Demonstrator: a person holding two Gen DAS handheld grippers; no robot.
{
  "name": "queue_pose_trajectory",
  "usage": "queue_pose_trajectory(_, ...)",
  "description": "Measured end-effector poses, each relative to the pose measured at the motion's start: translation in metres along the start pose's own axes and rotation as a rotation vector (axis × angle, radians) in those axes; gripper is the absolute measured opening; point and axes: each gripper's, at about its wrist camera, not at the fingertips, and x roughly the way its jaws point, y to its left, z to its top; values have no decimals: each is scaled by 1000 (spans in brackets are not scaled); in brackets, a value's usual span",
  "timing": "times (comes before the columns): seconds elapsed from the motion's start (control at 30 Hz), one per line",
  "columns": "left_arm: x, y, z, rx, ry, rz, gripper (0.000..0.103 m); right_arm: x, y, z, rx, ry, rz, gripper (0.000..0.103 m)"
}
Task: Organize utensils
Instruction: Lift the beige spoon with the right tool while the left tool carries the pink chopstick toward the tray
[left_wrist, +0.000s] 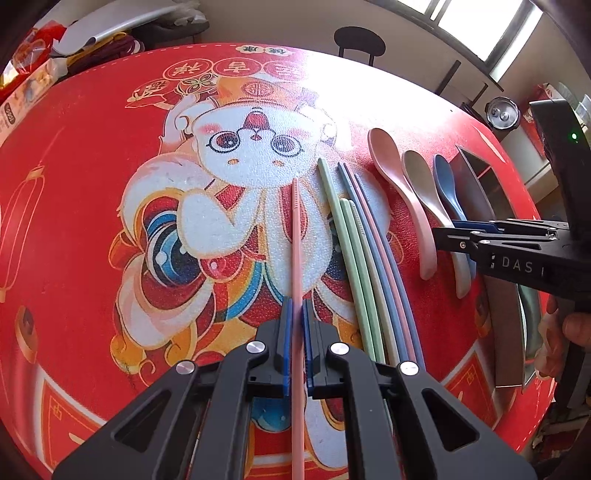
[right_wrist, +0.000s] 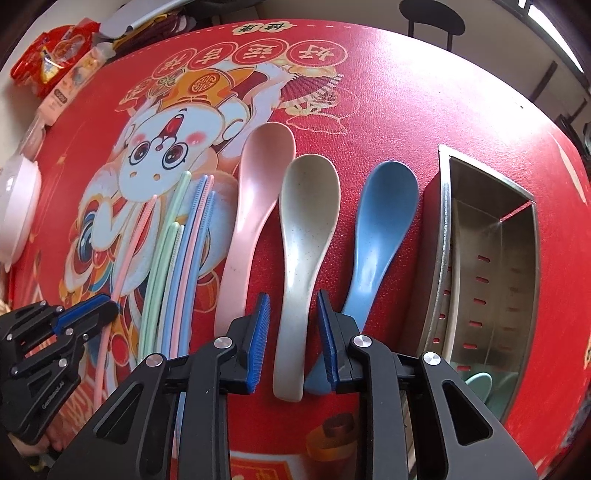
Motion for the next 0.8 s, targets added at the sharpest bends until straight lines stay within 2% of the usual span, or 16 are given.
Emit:
queue_pose_trajectory(0.23,2,1,5,-8,-5,-7,8,4,3,3,-4,-2,-17,19)
queue_pose_trajectory(0.6,4,-9,5,26,-20,31,8,4,5,3,-8,-19,-34,16)
queue_pose_trajectory(0.8,3,-2,6,-7,-11,-12,6,-4,1,-7,17,-42,-1,14)
